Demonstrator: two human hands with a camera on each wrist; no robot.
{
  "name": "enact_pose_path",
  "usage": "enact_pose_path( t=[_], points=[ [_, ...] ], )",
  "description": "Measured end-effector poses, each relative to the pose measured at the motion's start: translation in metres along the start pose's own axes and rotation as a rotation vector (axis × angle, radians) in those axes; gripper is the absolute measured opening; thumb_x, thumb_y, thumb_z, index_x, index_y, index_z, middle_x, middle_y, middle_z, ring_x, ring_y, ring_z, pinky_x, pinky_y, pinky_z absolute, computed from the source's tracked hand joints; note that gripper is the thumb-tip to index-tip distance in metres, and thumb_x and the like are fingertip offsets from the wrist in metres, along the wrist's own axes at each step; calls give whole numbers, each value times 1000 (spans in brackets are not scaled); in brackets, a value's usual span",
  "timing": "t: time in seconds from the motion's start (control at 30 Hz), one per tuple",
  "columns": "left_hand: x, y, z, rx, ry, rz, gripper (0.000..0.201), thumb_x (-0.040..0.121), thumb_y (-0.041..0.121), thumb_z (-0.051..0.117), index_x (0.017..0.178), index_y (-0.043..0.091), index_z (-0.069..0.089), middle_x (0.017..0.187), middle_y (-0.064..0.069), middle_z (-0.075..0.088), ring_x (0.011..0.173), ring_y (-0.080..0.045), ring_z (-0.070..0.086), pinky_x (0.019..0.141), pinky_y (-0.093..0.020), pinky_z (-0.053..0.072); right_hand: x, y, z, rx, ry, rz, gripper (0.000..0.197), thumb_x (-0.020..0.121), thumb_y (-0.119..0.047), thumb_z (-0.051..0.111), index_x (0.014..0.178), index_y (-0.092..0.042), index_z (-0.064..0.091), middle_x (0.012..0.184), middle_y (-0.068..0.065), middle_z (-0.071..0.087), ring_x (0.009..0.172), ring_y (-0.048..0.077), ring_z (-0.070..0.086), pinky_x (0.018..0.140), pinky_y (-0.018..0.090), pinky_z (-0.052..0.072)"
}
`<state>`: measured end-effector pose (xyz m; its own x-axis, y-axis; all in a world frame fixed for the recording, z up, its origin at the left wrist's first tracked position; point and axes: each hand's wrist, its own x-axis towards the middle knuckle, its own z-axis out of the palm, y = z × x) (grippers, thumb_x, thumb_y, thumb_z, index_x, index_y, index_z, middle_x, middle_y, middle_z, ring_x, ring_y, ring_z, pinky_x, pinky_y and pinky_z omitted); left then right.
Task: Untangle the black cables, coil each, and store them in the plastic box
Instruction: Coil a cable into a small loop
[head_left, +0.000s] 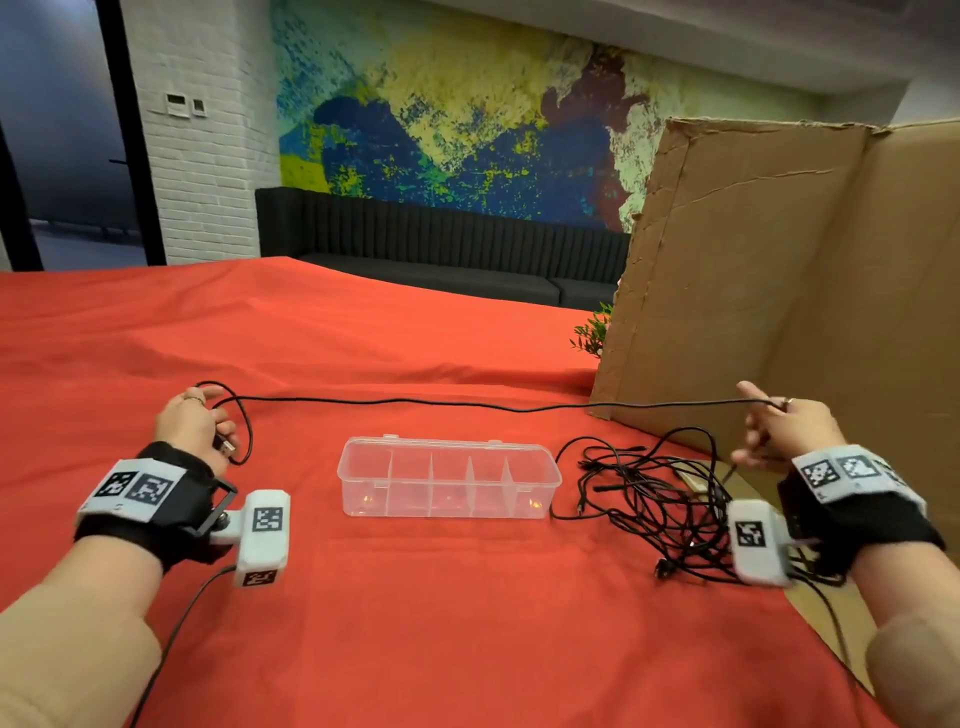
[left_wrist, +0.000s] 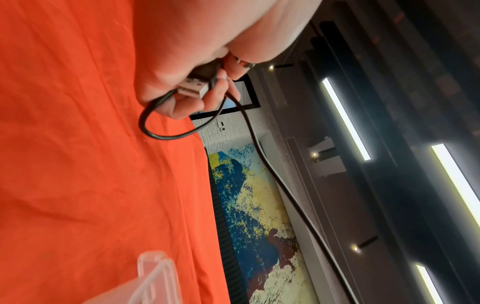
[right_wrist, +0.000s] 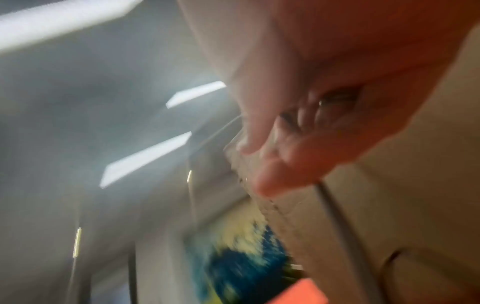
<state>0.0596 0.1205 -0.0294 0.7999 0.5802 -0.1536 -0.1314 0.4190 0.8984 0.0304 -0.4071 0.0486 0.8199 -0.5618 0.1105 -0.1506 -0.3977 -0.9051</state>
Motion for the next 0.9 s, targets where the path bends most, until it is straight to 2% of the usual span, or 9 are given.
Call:
enact_pose_path(
  t=[0.03,0.17,0.27,0.47,0.57,0.63,0.73,0.83,0.9],
  points=[
    [-2,-3,3,10,-13,2,36,100,22,19,74,24,44,59,3,23,24,-2,28,47,-24,20,1,-2,4,66,40,-33,34,90,-35,58,69,-10,49,62,13,50,33,13,55,39,19,45],
    [-13,-12,19,48,-78,8,37,102,26,23,76,23,48,61,2,21,25,-1,28,47,-23,23,0,-11,24,-104,215,-433,11,84,-13,63,88,-17,53,91,7,51,79,23,53,77,31,42],
    [-25,-14,30,86,-153,11,36,102,28,26,78,23,52,62,3,22,28,-1,30,39,-13,28,-5,-17,41,-185,171,-574,28,79,5,52,103,-11,54,104,10,44,100,27,49,93,36,41],
    [-65,-12,49,127,-371,-12,31,101,27,33,83,21,58,66,3,32,54,-9,31,55,-25,37,-16,14,65,-733,-161,-420,36,82,1,46,112,-13,60,120,14,44,120,33,39,106,38,34],
    [-89,-7,55,172,-526,-10,28,100,30,36,87,22,60,67,2,40,52,-9,38,56,-27,44,-34,20,64,-1053,-330,-285,53,88,-6,36,135,-30,41,140,4,36,121,31,49,100,41,42],
    [-106,-1,62,211,-654,-2,27,99,32,36,90,23,61,66,2,44,48,-9,41,56,-27,44,-58,1,65,-1137,-252,-350,59,91,-10,32,143,-36,24,148,1,29,119,32,51,95,40,45],
    [-133,5,75,268,-818,8,26,99,32,36,95,22,60,64,-1,48,46,-11,42,54,-26,43,-101,-35,79,-936,-251,-576,62,93,-29,39,146,-40,10,147,-3,31,118,32,51,93,40,43],
    [-154,7,82,289,-956,-32,25,97,33,38,96,22,60,61,-3,52,45,-15,43,53,-26,44,-137,-57,109,-413,-448,-777,66,93,-38,46,148,-33,10,143,1,39,128,22,42,105,41,36],
    [-164,5,83,282,-1048,-79,24,94,35,40,99,22,59,63,-4,54,47,-16,45,52,-26,45,-153,-62,131,-244,-565,-784,61,95,-37,44,148,-28,16,143,1,42,135,18,33,110,42,29]
  ],
)
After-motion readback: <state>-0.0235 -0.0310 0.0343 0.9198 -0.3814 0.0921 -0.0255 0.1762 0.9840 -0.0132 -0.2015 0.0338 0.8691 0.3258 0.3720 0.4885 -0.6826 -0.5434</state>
